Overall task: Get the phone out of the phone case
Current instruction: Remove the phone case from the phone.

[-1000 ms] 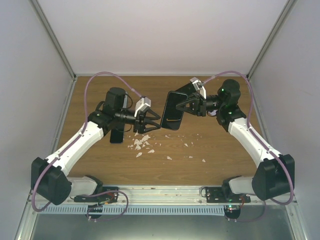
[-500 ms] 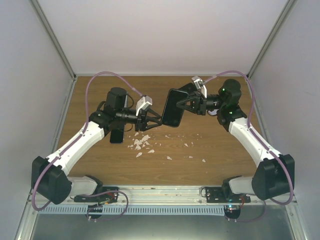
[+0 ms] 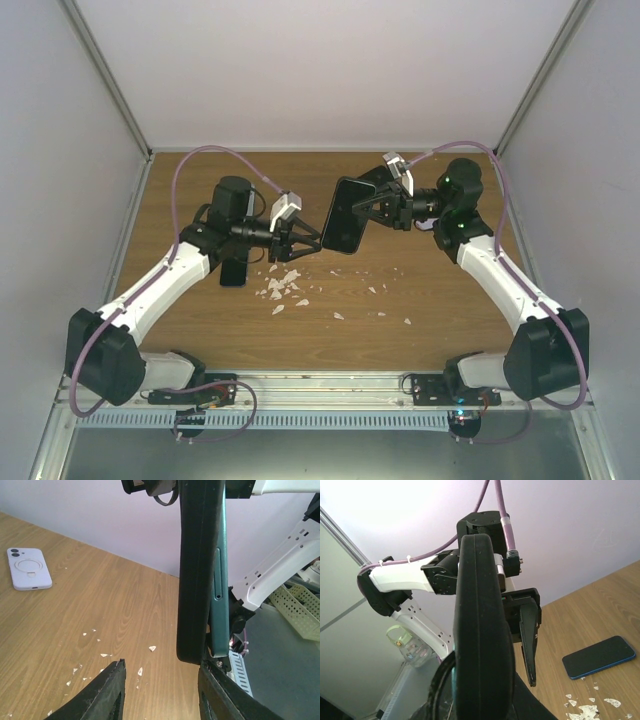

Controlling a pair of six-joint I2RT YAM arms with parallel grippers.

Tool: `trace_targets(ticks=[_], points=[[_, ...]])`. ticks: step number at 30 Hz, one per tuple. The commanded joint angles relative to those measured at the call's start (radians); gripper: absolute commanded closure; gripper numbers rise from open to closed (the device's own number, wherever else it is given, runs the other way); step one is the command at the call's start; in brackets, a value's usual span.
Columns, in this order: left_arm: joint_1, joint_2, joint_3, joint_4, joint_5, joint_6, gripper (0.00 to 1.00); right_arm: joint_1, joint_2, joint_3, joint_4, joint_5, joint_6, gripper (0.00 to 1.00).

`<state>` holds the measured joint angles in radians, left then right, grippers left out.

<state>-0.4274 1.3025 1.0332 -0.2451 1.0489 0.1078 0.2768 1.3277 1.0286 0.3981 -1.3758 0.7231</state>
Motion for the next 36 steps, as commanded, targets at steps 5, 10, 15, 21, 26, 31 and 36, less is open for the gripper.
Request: trace_targets(ticks=[5, 10, 15, 21, 26, 31, 36], points=[[0.039, 0.019, -0.008, 0.073, -0.017, -0.045, 0.6, 0.03, -0.025, 0.016, 0.042, -0.107, 0.038, 1.0], [0.039, 0.026, 0.021, 0.077, -0.106, -0.092, 0.61, 0.041, -0.018, 0.019, 0.019, -0.109, 0.014, 1.0], [0.04, 0.055, 0.064, 0.07, -0.271, -0.134, 0.68, 0.057, -0.013, 0.014, -0.049, -0.103, -0.051, 1.0], [0.043, 0.071, 0.076, 0.089, -0.288, -0.161, 0.69, 0.067, -0.011, 0.004, -0.066, -0.105, -0.073, 1.0], [0.045, 0.078, 0.091, 0.128, -0.192, -0.178, 0.68, 0.092, 0.003, 0.003, -0.099, -0.102, -0.106, 1.0], [0.045, 0.084, 0.117, 0.154, -0.082, -0.201, 0.66, 0.107, 0.013, 0.002, -0.113, -0.102, -0.124, 0.99], [0.044, 0.081, 0.14, 0.168, -0.042, -0.222, 0.66, 0.111, 0.016, -0.002, -0.125, -0.1, -0.14, 1.0]])
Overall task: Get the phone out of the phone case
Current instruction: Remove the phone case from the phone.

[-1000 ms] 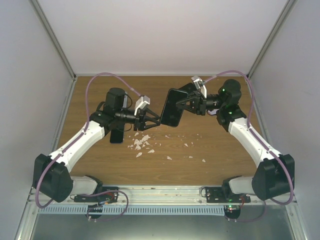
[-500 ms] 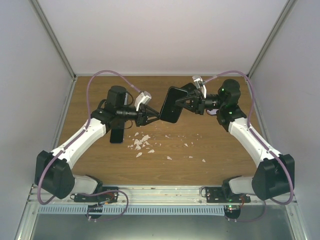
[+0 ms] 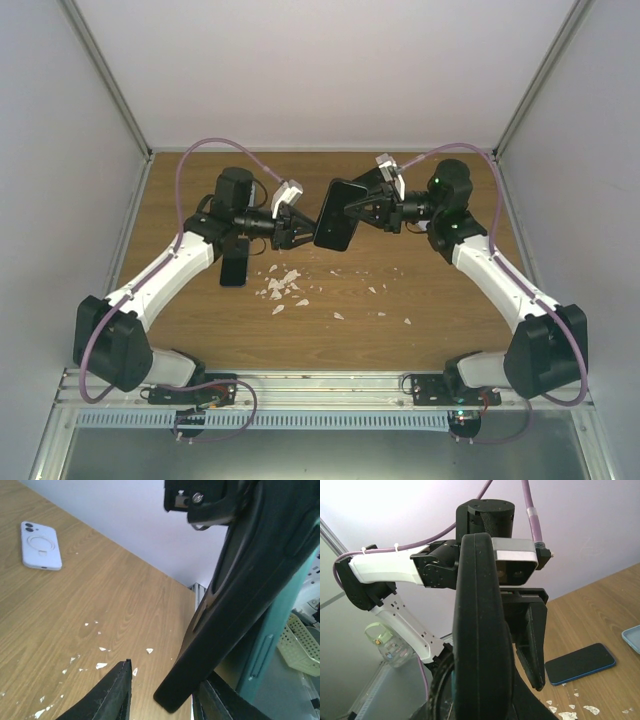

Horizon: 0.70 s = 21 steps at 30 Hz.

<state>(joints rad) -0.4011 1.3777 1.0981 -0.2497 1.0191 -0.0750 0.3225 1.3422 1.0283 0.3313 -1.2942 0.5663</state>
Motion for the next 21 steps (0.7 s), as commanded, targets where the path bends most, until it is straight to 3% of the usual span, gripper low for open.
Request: trace_targets(ticks=[1, 8, 16, 21], points=[[0.017, 0.006, 0.081, 0.175, -0.005, -0.045, 0.66, 0.067, 0.002, -0.003, -0.058, -0.182, 0.016, 1.0], [0.007, 0.005, 0.147, 0.194, 0.0, -0.055, 0.66, 0.082, 0.011, -0.006, -0.056, -0.186, 0.014, 1.0], [-0.025, 0.038, 0.198, 0.141, -0.25, -0.027, 0.77, 0.119, 0.014, 0.029, -0.06, -0.226, 0.019, 1.0], [-0.026, 0.06, 0.175, 0.165, -0.288, -0.048, 0.77, 0.136, 0.014, 0.049, -0.06, -0.257, 0.03, 1.0]])
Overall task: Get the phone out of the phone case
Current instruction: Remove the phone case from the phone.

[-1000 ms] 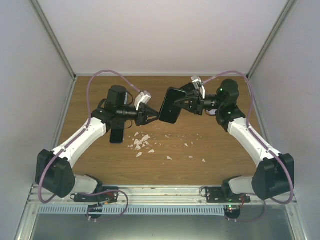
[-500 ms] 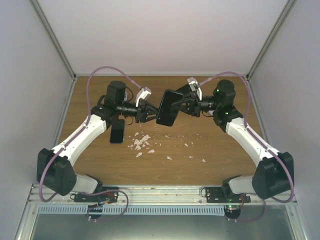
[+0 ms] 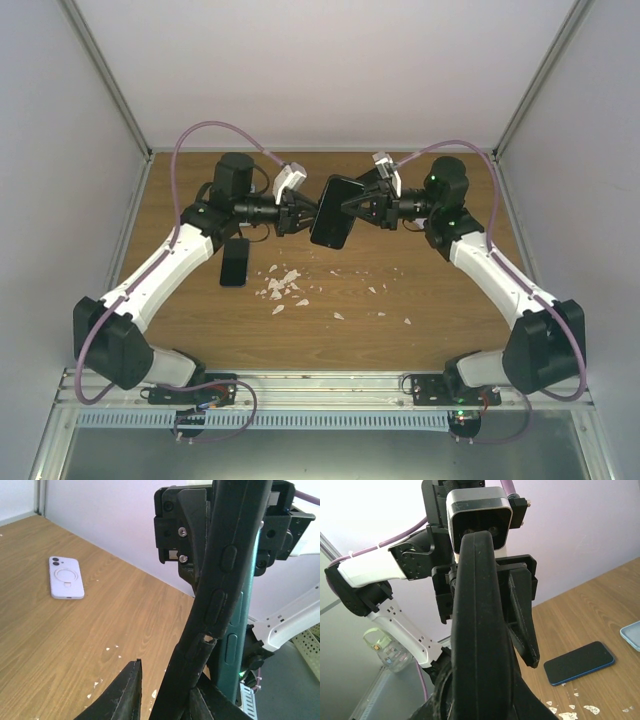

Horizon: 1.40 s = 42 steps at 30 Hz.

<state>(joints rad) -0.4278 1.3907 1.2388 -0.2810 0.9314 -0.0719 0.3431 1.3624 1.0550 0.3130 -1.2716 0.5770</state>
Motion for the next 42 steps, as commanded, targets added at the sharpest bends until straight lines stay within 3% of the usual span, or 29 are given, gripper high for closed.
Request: trace_targets(ticks=[1, 6, 12, 18, 23, 28, 33, 36, 42], points=[[0.001, 0.05, 0.027, 0.201, -0.2, -0.056, 0.77, 0.118, -0.005, 0.025, -0.041, -0.283, 0.021, 0.99], [0.001, 0.067, -0.012, 0.219, -0.142, -0.07, 0.76, 0.119, -0.002, 0.042, -0.035, -0.291, 0.03, 0.99], [0.005, 0.064, -0.028, 0.204, 0.012, -0.077, 0.64, 0.056, 0.004, 0.036, -0.022, -0.234, 0.04, 0.99], [0.018, 0.045, -0.043, 0.161, 0.071, -0.063, 0.6, 0.0, 0.0, -0.004, 0.185, -0.195, 0.211, 1.0], [0.018, 0.033, -0.077, 0.162, 0.037, -0.064, 0.62, -0.017, 0.005, 0.002, 0.281, -0.186, 0.32, 1.0], [0.008, 0.038, -0.081, 0.233, 0.105, -0.129, 0.64, -0.012, 0.014, -0.002, 0.348, -0.201, 0.383, 1.0], [-0.021, 0.059, -0.054, 0.316, 0.203, -0.208, 0.66, 0.018, 0.018, -0.011, 0.252, -0.215, 0.292, 1.0], [-0.046, 0.068, -0.035, 0.317, 0.21, -0.218, 0.68, 0.038, 0.025, -0.014, 0.17, -0.214, 0.22, 0.99], [-0.082, 0.072, -0.044, 0.317, 0.196, -0.226, 0.74, 0.045, 0.056, -0.001, 0.164, -0.221, 0.22, 1.0]])
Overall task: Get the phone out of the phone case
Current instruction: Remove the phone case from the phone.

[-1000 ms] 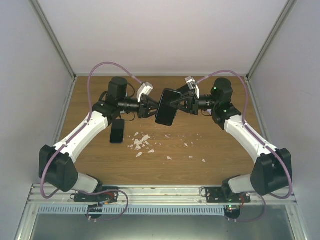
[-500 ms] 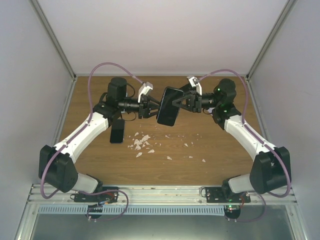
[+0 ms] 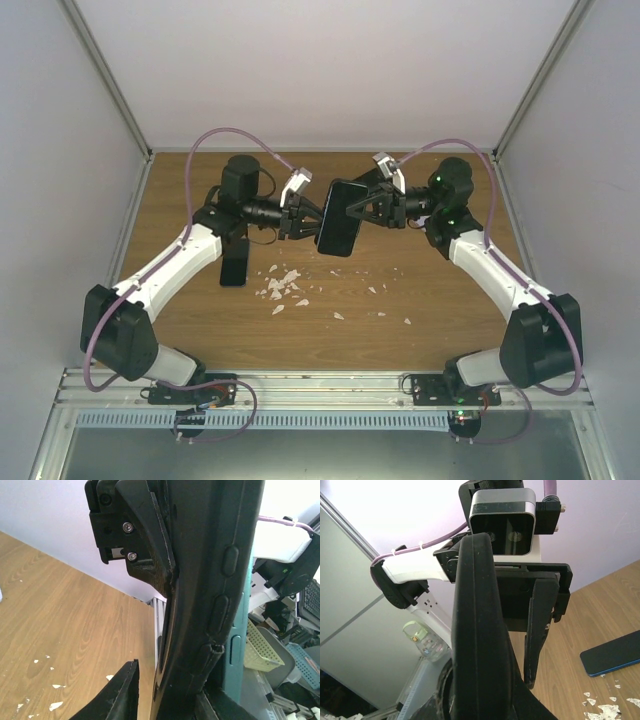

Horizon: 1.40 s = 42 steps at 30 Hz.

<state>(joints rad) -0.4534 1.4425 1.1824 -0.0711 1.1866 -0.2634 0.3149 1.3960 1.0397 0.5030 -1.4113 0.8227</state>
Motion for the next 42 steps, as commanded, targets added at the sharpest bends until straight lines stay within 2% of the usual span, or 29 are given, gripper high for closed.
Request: trace_targets(ticks=[1, 5, 9, 12, 15, 19, 25, 27, 31, 38, 42], points=[[-0.057, 0.021, 0.011, 0.107, -0.062, -0.037, 0.76, 0.074, 0.027, 0.02, -0.028, -0.081, -0.026, 1.0], [-0.056, 0.022, 0.009, 0.111, -0.064, -0.054, 0.86, 0.071, 0.049, 0.043, -0.072, -0.075, -0.067, 1.0], [-0.038, 0.016, -0.033, 0.193, -0.033, -0.157, 1.0, 0.037, 0.075, 0.094, -0.167, -0.054, -0.138, 0.99], [-0.031, 0.004, -0.061, 0.216, -0.024, -0.19, 1.0, 0.003, 0.1, 0.142, -0.247, -0.032, -0.197, 0.96], [-0.03, -0.001, -0.074, 0.215, -0.03, -0.208, 1.0, -0.028, 0.138, 0.201, -0.327, -0.017, -0.257, 0.86], [-0.01, 0.002, -0.091, 0.234, -0.05, -0.264, 1.0, -0.068, 0.191, 0.271, -0.365, -0.01, -0.261, 0.65], [0.079, 0.021, -0.2, 0.455, -0.054, -0.533, 1.0, -0.121, 0.219, 0.328, -0.398, 0.022, -0.275, 0.39], [0.1, 0.029, -0.216, 0.492, -0.06, -0.59, 1.0, -0.135, 0.224, 0.331, -0.418, 0.036, -0.294, 0.28], [0.133, 0.04, -0.235, 0.522, -0.072, -0.666, 1.0, -0.161, 0.217, 0.344, -0.488, 0.088, -0.371, 0.14], [0.167, 0.052, -0.28, 0.602, -0.076, -0.785, 1.0, -0.156, 0.152, 0.373, -0.678, 0.289, -0.659, 0.11], [0.176, 0.067, -0.276, 0.581, -0.09, -0.822, 1.0, -0.106, 0.089, 0.354, -0.768, 0.482, -0.889, 0.11]])
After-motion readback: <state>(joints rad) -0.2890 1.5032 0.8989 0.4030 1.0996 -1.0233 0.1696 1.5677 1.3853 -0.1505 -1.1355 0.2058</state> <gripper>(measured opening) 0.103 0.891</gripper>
